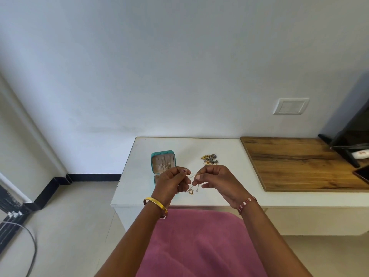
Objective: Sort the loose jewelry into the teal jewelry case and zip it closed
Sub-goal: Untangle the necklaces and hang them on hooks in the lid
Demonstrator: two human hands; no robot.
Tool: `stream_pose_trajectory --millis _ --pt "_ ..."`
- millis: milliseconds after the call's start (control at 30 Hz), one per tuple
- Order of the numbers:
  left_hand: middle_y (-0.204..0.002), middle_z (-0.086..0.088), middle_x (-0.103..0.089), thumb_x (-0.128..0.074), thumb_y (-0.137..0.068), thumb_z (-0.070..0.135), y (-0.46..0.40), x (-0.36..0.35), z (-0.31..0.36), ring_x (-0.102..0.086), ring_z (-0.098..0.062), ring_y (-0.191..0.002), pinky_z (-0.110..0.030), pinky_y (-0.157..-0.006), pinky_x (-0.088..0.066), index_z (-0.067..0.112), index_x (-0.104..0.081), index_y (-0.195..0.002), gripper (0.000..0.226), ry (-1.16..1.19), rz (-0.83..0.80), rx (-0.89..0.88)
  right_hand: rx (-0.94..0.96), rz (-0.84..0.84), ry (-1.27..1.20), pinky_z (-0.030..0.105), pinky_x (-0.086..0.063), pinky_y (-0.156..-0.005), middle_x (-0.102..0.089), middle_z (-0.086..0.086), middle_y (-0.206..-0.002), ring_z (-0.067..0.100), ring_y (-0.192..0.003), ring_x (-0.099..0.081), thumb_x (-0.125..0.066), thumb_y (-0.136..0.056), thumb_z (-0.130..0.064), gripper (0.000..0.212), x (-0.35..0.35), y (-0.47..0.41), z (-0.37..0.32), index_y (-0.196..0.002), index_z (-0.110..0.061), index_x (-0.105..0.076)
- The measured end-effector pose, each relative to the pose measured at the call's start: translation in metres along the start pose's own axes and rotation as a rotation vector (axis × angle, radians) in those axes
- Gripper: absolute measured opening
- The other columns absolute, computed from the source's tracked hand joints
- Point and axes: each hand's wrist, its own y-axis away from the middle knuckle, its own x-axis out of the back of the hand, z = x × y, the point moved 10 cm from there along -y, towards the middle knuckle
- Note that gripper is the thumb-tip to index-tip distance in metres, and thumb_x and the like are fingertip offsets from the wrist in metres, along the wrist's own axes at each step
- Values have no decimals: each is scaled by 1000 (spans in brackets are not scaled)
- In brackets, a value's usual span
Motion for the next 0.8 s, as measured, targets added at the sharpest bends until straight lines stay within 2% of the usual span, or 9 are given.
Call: stream_pose_trajectory --millis 133,200,267,333,467,567,633,800 --pt "-67 2 -61 -53 -89 9 -1 9 10 -58 -9 -63 -13 -57 -50 20 -58 -76 17 -219 131 -85 0 -12 -28 28 -46 -74 -71 12 -82 19 -83 -64 -54 -87 -6 21 -1 -1 -7 -70 -13 -63" --pt "-77 6 -61 -55 -87 9 -1 11 17 -58 -10 -73 -16 -64 -50 22 -58 -80 15 -304 172 -143 -2 -20 -38 26 -45 -69 -69 9 -73 16 -74 -63 -52 -87 -5 22 -2 -2 -9 -69 -13 -63" --pt "-85 10 -61 -53 -88 8 -2 4 22 -57 -6 -80 -15 -71 -48 20 -61 -89 14 -361 126 -189 -10 -29 -29 25 -44 -66 -66 5 -65 14 -64 -60 -53 -87 -5 23 -3 -3 -9 -69 -13 -64" --pt "-82 12 -61 -49 -90 7 1 -9 25 -56 -2 -79 -13 -71 -46 18 -62 -90 17 -366 32 -195 -14 -31 -12 24 -44 -64 -62 3 -58 12 -58 -57 -54 -86 -6 22 -5 -5 -9 -68 -12 -64" --pt "-65 9 -65 -41 -93 9 3 -12 18 -59 -8 -74 -23 -73 -46 17 -62 -70 32 -293 3 -102 -10 -40 17 24 -44 -63 -61 7 -63 10 -55 -55 -55 -87 -7 18 -6 -5 -8 -72 -12 -65" --pt "-50 14 -64 -37 -94 10 3 -8 15 -61 0 -61 -24 -73 -46 15 -58 -62 38 -267 7 -74 -13 -29 32 22 -44 -62 -63 1 -59 9 -57 -57 -55 -87 -7 20 -4 -5 -6 -73 -14 -66" --pt "-50 13 -65 -36 -94 10 3 -9 15 -62 3 -59 -25 -74 -47 12 -55 -61 38 -235 -6 -64 -20 -17 30 22 -43 -62 -63 1 -58 9 -57 -57 -55 -87 -8 18 -3 -5 -5 -74 -13 -66" --pt "-60 -5 -66 -37 -94 13 -4 1 4 -62 -19 -68 -30 -73 -50 8 -49 -54 41 133 25 46 -39 -25 -52 26 -44 -66 -62 2 -60 14 -64 -58 -54 -88 -12 25 -5 -1 1 -65 -14 -64"
